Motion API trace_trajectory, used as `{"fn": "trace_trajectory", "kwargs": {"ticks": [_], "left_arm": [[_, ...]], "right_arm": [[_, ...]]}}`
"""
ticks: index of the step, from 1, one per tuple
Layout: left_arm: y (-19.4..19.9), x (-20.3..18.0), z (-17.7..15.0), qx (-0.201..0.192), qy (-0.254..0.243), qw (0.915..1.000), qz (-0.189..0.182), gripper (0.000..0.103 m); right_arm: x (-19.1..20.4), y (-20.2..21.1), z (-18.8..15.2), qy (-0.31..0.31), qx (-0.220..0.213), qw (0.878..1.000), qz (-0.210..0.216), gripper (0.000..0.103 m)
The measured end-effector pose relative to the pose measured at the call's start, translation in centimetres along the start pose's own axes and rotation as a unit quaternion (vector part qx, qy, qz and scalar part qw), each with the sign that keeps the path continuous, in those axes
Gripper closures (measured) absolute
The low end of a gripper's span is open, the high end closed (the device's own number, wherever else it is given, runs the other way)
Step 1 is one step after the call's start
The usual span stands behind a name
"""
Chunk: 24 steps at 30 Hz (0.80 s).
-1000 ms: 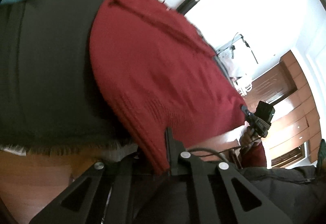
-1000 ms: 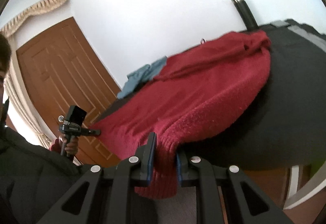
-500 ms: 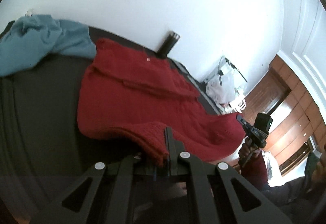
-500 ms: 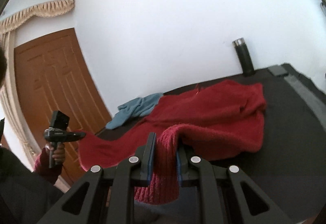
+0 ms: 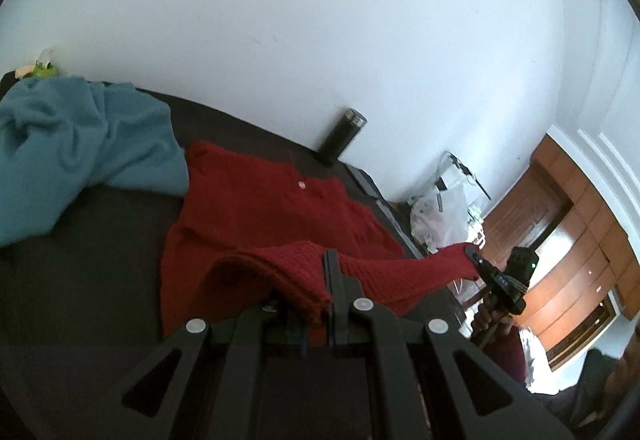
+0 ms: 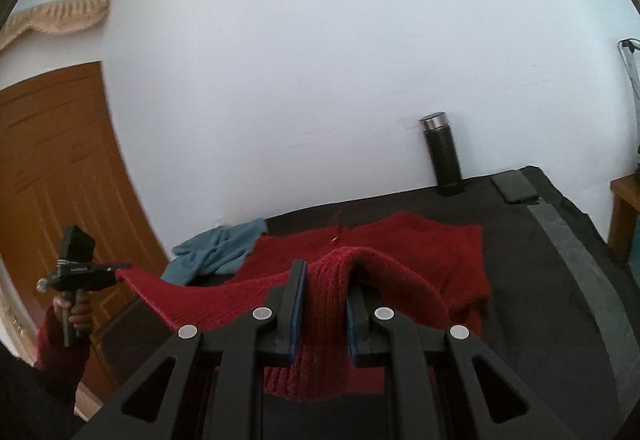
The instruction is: Fold clothes
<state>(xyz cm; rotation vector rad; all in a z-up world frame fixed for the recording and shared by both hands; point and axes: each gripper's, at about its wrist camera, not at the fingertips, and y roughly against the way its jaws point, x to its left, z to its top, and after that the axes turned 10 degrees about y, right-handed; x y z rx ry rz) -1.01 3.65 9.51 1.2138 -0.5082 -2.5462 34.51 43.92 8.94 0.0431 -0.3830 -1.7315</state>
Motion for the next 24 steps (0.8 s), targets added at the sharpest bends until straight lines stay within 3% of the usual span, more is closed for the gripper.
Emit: {"fn": "trace_trajectory", "kwargs": {"ticks": [13, 18, 24], "left_arm": [[-10.8, 2.3, 11.5, 0.004, 0.021, 0.9995, 0.022, 0.096], [-16.8, 4.6, 14.8, 0.022, 0.033, 0.9981, 0.048, 0.096], [-22.4, 8.0, 15.9, 0.049, 0.062, 0.994, 0.074, 0.096]], "right_arm": [[-4.3, -10.9, 5.5, -0.021, 0.019, 0.996, -0.09, 0.085], [-7.3, -15.6, 5.4, -0.042, 0.048, 0.99, -0.129, 0.085], [-10.2, -20.9, 3.6, -0.066, 0.107, 0.979, -0.159, 0.085]]}}
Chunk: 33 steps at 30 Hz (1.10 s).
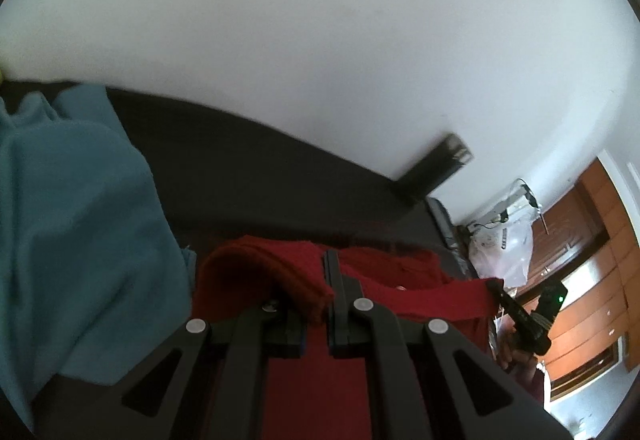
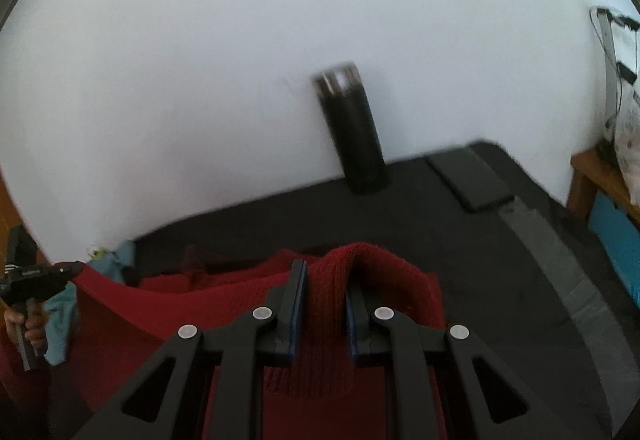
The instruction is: Fold clothes
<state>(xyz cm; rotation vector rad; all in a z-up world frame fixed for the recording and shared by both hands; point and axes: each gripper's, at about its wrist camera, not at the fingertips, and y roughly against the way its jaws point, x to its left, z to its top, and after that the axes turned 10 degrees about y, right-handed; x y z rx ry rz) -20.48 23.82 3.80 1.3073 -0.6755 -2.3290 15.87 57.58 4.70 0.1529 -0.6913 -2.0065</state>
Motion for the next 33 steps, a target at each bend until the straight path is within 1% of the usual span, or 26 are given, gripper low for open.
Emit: {"fn": "trace_trajectory", "kwargs": {"ticks": [2, 5, 7, 8, 9, 10, 11, 12, 13, 15, 16, 18, 21, 24, 28, 33], "left_arm": [[-1.4, 1.0, 0.3, 0.005, 0.013, 0.9999, 0.004, 0.096], [-2.8, 2.2, 0.5, 0.014, 0.028, 0.9994, 0.013, 0.096], [-3.4, 2.7, 0.5, 0.021, 0.038, 0.9988, 0.021, 0.093], [-3.6, 2.9, 0.5, 0.024, 0.042, 0.9985, 0.024, 0.091], [-3.8, 3.1, 0.5, 0.027, 0.045, 0.9983, 0.027, 0.086], [-3.8, 3.2, 0.5, 0.027, 0.048, 0.9982, 0.025, 0.074], [-3.7, 3.2, 0.5, 0.026, 0.051, 0.9981, 0.022, 0.064], [-3.4, 3.3, 0.6, 0.018, 0.057, 0.9981, 0.016, 0.037], [-3.0, 3.4, 0.6, 0.008, 0.062, 0.998, 0.009, 0.019], [-1.6, 3.6, 0.7, -0.021, 0.074, 0.997, 0.0, 0.018], [-1.1, 3.7, 0.7, -0.026, 0.076, 0.9967, -0.002, 0.018], [-0.3, 3.9, 0.6, -0.025, 0.081, 0.9964, -0.003, 0.018], [0.6, 4.3, -0.3, -0.012, 0.083, 0.9965, -0.004, 0.018], [1.3, 5.1, -2.0, 0.006, 0.09, 0.996, 0.005, 0.018], [2.3, 6.8, -4.4, 0.026, 0.112, 0.9933, 0.009, 0.018], [3.3, 8.0, -7.5, 0.038, 0.128, 0.9907, 0.024, 0.018]], "right_arm": [[-0.4, -1.9, -0.3, -0.007, 0.02, 1.0, -0.009, 0.085], [-0.7, -3.5, -0.8, -0.013, 0.04, 0.999, -0.015, 0.085], [-0.7, -4.5, -1.0, -0.01, 0.055, 0.998, -0.014, 0.084], [-0.7, -4.7, -1.0, -0.01, 0.057, 0.998, -0.01, 0.081], [-0.6, -4.6, -1.0, -0.013, 0.054, 0.998, -0.002, 0.076], [-0.6, -4.6, -1.0, -0.016, 0.05, 0.999, 0.007, 0.062], [-0.6, -4.6, -1.0, -0.019, 0.047, 0.999, 0.016, 0.039], [-0.5, -4.4, -0.9, -0.023, 0.041, 0.999, 0.022, 0.029], [-0.4, -3.9, -0.8, -0.025, 0.029, 0.999, 0.021, 0.02], [-0.1, -2.9, -0.4, -0.023, 0.007, 1.0, 0.014, 0.019], [0.0, -2.5, -0.2, -0.019, 0.003, 1.0, 0.013, 0.019], [0.1, -1.7, -0.1, -0.01, -0.002, 1.0, -0.002, 0.019], [-0.5, -0.5, -0.7, -0.016, -0.001, 1.0, -0.003, 0.019], [-2.2, 1.0, -2.1, -0.046, 0.005, 0.999, -0.002, 0.019], [-4.7, 3.2, -4.4, -0.088, 0.019, 0.996, -0.01, 0.019], [-7.0, 5.9, -7.1, -0.13, 0.035, 0.991, -0.021, 0.019]]}}
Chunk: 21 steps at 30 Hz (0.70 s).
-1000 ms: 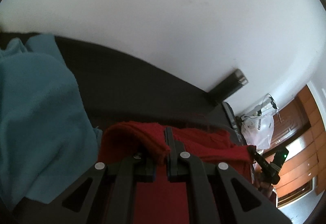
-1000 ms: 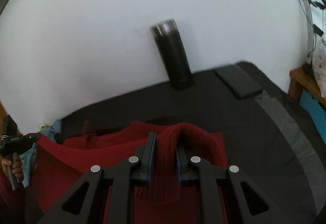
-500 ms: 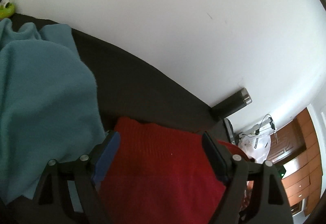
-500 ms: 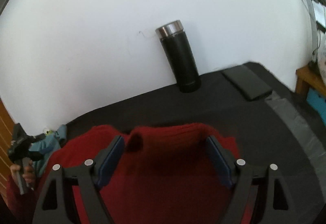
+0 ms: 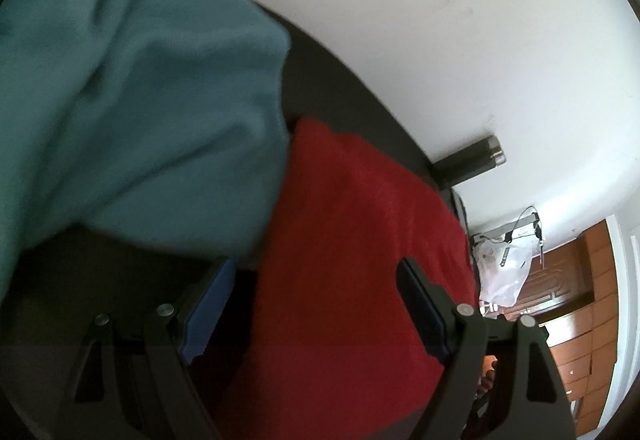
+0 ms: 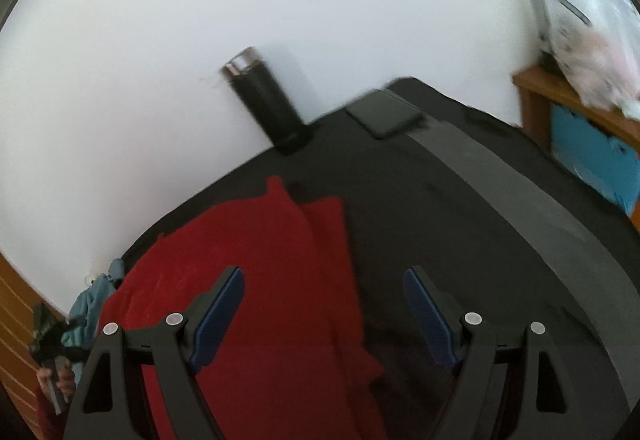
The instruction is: Fold clothes
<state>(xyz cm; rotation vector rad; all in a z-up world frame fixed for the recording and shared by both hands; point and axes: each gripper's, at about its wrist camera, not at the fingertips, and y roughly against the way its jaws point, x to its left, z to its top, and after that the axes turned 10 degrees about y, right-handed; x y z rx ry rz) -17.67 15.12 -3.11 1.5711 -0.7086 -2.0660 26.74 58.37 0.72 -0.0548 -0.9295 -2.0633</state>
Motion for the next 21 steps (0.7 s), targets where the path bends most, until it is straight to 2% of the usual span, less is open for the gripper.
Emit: {"fn": "trace_trajectory", "kwargs": {"ticks": [5, 12, 21], "left_arm": [[0.9, 1.0, -2.0, 0.005, 0.008, 0.9999, 0.006, 0.018], [2.0, 1.3, -3.8, 0.005, 0.008, 0.9999, 0.006, 0.018], [2.2, 1.6, -4.0, 0.001, 0.006, 0.9997, 0.023, 0.018]], "right_arm": [[-1.4, 1.5, -1.8, -0.011, 0.014, 1.0, -0.002, 0.019], [-1.4, 0.4, -2.7, -0.002, 0.04, 0.999, 0.011, 0.019], [-0.9, -0.9, -3.9, 0.009, 0.055, 0.998, 0.013, 0.019]]}}
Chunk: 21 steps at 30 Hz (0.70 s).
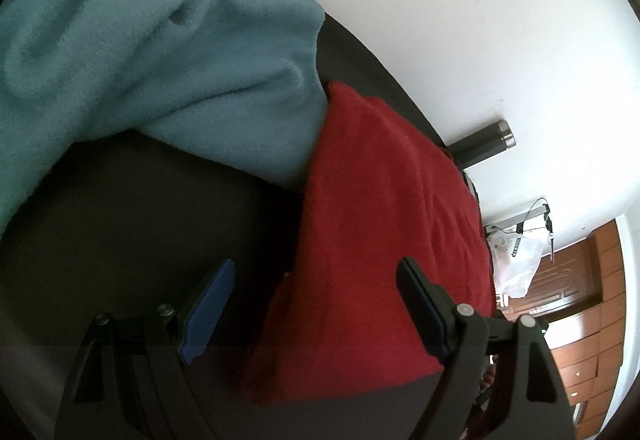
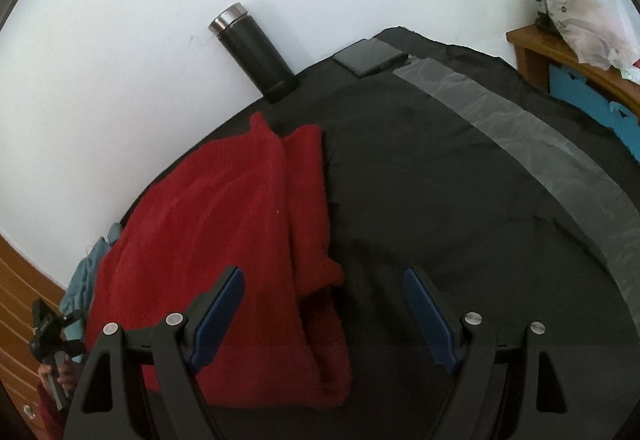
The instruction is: Fold clothes
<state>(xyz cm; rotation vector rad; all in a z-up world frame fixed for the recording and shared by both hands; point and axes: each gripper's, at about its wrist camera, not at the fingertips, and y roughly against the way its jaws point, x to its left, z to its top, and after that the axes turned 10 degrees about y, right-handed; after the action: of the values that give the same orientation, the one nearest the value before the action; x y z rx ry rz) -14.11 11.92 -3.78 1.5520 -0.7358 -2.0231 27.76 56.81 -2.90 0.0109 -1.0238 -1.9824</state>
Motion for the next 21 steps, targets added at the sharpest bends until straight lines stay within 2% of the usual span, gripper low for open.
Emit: {"fn": "trace_trajectory", "kwargs": {"ticks": [8, 11, 18, 20, 21], "left_arm": [[-2.1, -1.8, -0.1, 0.021, -0.014, 0.9995, -0.02, 0.015], [-3.1, -2.3, 0.2, 0.037, -0.014, 0.9984, -0.04, 0.015], [-5.3, -3.9, 1.0, 0.053, -0.031, 0.9965, -0.058, 0.015], [-5.7, -4.3, 0.9, 0.058, -0.041, 0.996, -0.054, 0.02], [-5.9, -4.3, 0.9, 0.059, -0.045, 0.996, -0.049, 0.031]], "right_arm": [[1.7, 1.2, 0.1, 0.032, -0.02, 0.999, -0.015, 0.019], [2.6, 1.5, 0.1, 0.047, -0.028, 0.998, -0.024, 0.019], [3.7, 1.5, 0.1, 0.056, -0.034, 0.998, -0.022, 0.019], [3.2, 1.3, 0.1, 0.046, -0.035, 0.998, -0.025, 0.019], [2.8, 1.2, 0.2, 0.04, -0.035, 0.998, -0.026, 0.019]]}}
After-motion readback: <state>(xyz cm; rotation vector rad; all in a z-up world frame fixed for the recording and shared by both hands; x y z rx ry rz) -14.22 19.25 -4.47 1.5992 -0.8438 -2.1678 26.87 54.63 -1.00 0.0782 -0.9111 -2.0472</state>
